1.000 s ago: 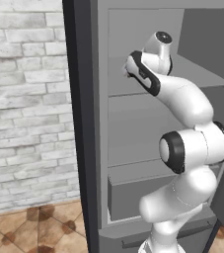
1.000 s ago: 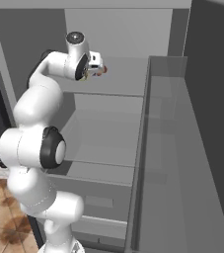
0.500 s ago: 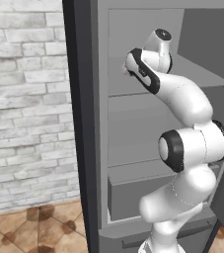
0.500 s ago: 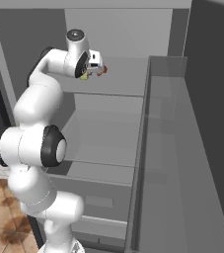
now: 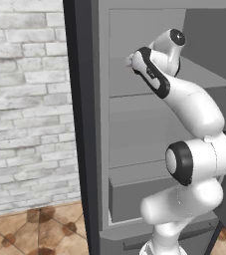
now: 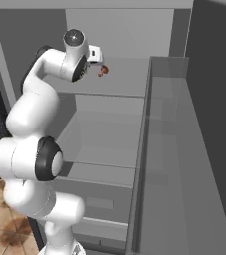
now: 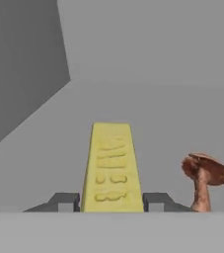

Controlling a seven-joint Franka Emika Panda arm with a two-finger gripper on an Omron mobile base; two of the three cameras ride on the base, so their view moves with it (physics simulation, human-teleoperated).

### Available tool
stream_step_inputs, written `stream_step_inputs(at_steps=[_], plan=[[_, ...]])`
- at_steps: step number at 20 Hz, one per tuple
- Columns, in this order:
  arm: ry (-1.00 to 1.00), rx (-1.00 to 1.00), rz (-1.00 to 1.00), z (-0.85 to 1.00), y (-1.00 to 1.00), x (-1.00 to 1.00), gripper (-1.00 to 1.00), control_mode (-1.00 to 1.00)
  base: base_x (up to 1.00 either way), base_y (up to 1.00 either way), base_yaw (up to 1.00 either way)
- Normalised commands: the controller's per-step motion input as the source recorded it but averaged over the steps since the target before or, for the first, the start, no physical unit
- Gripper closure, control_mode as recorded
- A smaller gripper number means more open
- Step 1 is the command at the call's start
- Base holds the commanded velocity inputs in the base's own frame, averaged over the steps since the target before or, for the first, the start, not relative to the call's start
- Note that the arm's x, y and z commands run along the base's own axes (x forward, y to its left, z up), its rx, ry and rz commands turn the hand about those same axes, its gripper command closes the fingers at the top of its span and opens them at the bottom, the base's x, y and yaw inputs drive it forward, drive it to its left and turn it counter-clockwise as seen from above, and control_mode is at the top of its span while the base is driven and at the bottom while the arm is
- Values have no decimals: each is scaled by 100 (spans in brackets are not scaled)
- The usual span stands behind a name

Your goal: Pick the egg and butter from the fridge and place them by the bowl for mixing.

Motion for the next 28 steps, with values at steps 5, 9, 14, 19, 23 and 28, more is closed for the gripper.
stream_step_inputs(at_steps=[5, 9, 14, 19, 23, 28], plan=[[-23, 6, 0, 43, -17, -96, 100, -100, 0, 0, 0], [-18, 4, 0, 44, -34, -100, 100, -100, 0, 0, 0], [-5, 0, 0, 3, -28, -100, 100, -100, 0, 0, 0], [1, -9, 8, -35, -7, -100, 100, -100, 0, 0, 0], [6, -17, 13, -45, 1, -100, 100, -100, 0, 0, 0], [2, -17, 12, -35, 17, -100, 100, -100, 0, 0, 0]])
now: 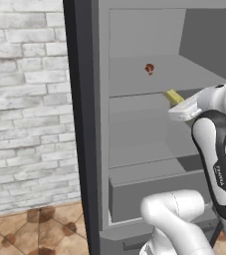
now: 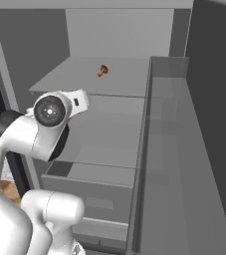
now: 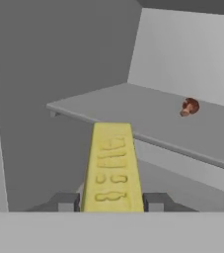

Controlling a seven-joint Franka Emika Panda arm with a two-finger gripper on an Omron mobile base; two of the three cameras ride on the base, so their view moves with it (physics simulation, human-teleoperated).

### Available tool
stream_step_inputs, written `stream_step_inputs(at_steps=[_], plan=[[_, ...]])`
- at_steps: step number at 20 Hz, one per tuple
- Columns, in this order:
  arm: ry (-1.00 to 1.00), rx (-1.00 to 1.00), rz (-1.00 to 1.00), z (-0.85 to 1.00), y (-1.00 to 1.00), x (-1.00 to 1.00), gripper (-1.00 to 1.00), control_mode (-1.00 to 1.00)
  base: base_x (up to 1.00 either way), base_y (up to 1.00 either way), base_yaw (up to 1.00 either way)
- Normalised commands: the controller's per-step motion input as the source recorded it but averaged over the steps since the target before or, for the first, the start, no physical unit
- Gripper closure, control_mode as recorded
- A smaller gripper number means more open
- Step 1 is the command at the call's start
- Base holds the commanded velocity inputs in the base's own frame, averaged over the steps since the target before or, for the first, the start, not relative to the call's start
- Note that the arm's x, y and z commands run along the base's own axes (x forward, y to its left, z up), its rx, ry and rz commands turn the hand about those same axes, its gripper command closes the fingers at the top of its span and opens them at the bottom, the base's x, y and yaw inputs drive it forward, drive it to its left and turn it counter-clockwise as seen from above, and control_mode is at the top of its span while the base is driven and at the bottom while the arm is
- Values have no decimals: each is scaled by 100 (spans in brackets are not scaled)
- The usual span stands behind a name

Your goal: Pick the egg and butter from the fridge and place them by the bowl for mixing.

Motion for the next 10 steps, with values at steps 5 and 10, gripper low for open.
stream_step_inputs(at_steps=[5, 10], plan=[[-1, -2, 1, -4, 2, -17, 100, -100, 0, 0, 0], [1, -1, 1, -6, 0, -17, 100, -100, 0, 0, 0]])
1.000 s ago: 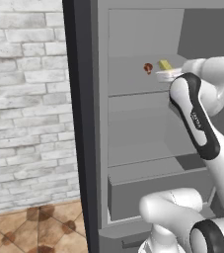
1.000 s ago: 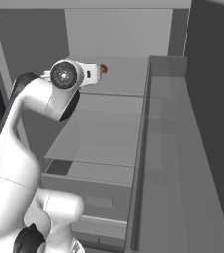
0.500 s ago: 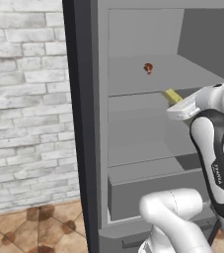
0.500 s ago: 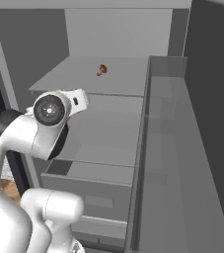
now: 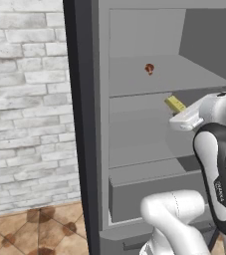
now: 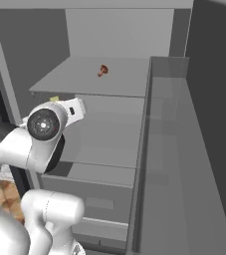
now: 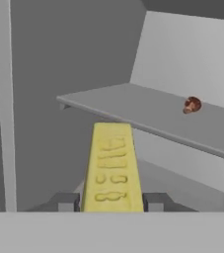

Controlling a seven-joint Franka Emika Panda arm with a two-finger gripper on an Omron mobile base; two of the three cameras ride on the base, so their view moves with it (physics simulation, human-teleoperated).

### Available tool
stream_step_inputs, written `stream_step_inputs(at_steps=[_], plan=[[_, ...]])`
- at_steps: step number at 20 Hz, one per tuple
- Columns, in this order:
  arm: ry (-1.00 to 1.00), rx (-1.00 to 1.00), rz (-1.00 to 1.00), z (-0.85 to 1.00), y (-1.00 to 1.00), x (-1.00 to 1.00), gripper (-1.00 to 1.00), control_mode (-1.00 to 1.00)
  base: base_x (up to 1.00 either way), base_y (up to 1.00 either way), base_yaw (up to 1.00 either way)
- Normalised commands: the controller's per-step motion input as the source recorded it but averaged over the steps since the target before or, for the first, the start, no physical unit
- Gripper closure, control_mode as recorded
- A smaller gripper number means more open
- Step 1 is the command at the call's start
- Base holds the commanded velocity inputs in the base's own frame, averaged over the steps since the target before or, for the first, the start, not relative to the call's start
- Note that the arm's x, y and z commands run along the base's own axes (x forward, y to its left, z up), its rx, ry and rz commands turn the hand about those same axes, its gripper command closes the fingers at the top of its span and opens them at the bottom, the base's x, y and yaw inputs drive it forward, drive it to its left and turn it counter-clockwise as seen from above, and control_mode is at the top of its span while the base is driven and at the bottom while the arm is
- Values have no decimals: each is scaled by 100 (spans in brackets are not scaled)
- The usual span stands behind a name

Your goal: Pick the egg and butter from the fridge and place them by the bowl for mixing.

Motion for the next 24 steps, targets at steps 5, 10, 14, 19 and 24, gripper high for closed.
stream_step_inputs(at_steps=[5, 10, 14, 19, 24], plan=[[2, -3, 7, -22, 0, -47, 100, 100, -40, -1, 7], [0, 0, 0, 0, 0, 0, 100, 100, -99, 7, 23], [0, 0, 0, 0, 0, 0, 100, 100, -80, 56, 46], [0, 0, 0, 0, 0, 0, 100, 100, -51, 81, 70], [0, 0, 0, 0, 0, 0, 100, 100, -25, 98, 69]])
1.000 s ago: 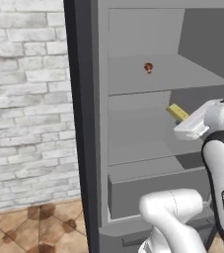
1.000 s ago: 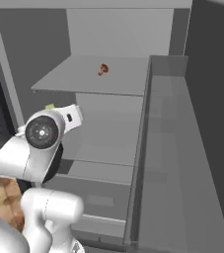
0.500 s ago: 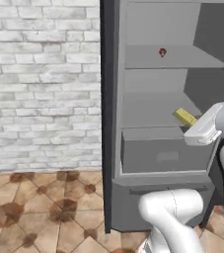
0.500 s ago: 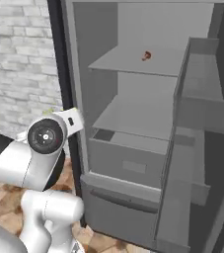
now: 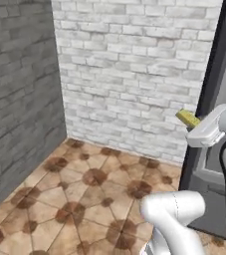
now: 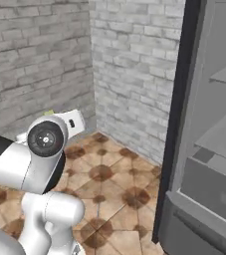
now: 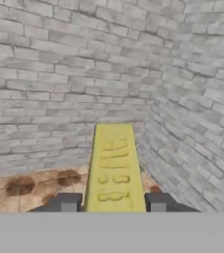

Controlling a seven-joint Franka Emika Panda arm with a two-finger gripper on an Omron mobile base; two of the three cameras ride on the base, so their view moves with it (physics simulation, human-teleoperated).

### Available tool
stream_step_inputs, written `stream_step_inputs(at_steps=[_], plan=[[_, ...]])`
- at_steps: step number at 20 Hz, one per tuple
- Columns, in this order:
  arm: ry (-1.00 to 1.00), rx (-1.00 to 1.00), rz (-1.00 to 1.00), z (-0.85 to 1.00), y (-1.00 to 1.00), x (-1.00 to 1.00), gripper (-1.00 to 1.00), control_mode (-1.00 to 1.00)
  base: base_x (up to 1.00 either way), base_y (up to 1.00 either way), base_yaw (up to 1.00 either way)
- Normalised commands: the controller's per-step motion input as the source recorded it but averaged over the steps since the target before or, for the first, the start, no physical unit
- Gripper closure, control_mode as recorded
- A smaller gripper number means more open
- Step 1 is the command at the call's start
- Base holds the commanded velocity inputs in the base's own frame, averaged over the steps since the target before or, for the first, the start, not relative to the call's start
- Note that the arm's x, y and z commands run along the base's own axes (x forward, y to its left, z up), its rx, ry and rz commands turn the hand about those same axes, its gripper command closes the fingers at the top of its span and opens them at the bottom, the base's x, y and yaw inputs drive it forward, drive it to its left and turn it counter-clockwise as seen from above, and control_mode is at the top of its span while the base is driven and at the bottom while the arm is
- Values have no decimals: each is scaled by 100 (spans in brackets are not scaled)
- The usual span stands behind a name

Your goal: Pick the egg and butter from the fridge and place them by the bowl for mixing.

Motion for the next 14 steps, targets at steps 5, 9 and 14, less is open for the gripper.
stream_step_inputs(at_steps=[5, 9, 14], plan=[[0, 0, 0, 0, 0, 0, 100, 100, 2, 100, 58], [0, 0, 0, 0, 0, 0, 100, 100, 52, 100, 45], [0, 0, 0, 0, 0, 0, 100, 100, 88, 95, 43]])
